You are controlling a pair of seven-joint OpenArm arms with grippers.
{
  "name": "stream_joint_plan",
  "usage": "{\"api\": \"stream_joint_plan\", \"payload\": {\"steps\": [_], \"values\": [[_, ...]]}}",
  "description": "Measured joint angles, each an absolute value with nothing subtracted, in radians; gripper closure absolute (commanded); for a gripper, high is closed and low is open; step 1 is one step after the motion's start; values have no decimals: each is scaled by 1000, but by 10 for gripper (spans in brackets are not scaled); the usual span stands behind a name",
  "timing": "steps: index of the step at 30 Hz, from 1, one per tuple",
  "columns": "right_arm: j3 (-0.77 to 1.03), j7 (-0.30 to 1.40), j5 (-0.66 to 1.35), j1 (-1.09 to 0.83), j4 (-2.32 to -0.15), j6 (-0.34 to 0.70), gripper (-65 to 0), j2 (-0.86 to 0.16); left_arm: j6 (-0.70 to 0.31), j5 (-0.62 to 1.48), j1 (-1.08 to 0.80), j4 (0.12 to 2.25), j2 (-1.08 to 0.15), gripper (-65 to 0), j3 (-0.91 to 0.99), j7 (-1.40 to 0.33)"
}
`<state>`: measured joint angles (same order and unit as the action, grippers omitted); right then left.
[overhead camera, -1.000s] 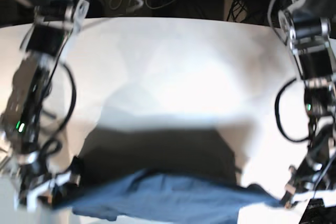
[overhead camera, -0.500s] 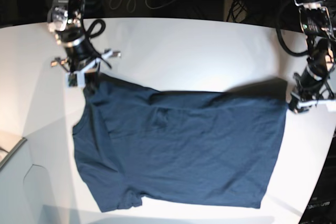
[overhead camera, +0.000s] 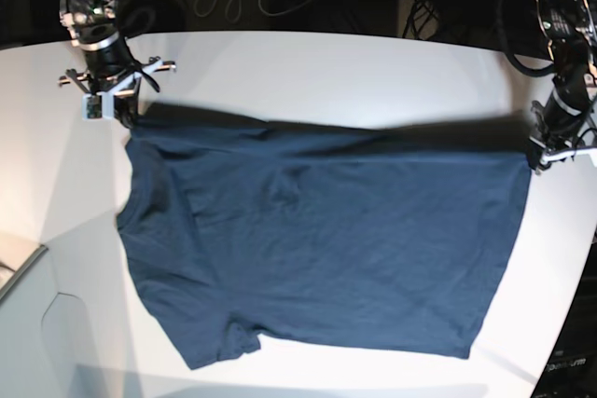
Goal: Layout the t-shirt on the table in an organized manner, then fold the t-shirt properly
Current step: 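Lower the held t-shirt edge onto the table with both grippers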
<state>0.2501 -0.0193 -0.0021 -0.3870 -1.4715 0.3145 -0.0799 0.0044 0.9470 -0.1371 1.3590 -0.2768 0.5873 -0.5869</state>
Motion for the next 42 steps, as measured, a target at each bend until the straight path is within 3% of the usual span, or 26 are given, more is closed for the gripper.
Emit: {"api": "stream_joint_plan", "payload": {"steps": [15,18,22,25,31,36,42], "values": [[262,-12,-3,-475,-1467,314,0,-105,4,947,-142,1359,-279,-1,588,-595],[262,-12,-3,-475,-1466,315,-85,-102,4,945,-168,1359,-277,-1,587,-597],[275,-11,-4,-480,-1477,314,-250,-101,4,944,-197,1359,-276,-1,587,-596],[341,-15,-3,-509,-1540,314,-316,-90,4,947,-207,1359,-276,-1,585,-595],[369,-19,-1,-510,-1682,314,-330,-27,4,946,-227,1359,-271,-1,585,-595],[242,10,-4,-454,-1686,314,-331,-38,4,945,-235,1359,-274,-1,586,-594],[94,230,-9,-333,-1588,315,-380,-94,4,945,-237,1359,-276,-1,587,-593]]}}
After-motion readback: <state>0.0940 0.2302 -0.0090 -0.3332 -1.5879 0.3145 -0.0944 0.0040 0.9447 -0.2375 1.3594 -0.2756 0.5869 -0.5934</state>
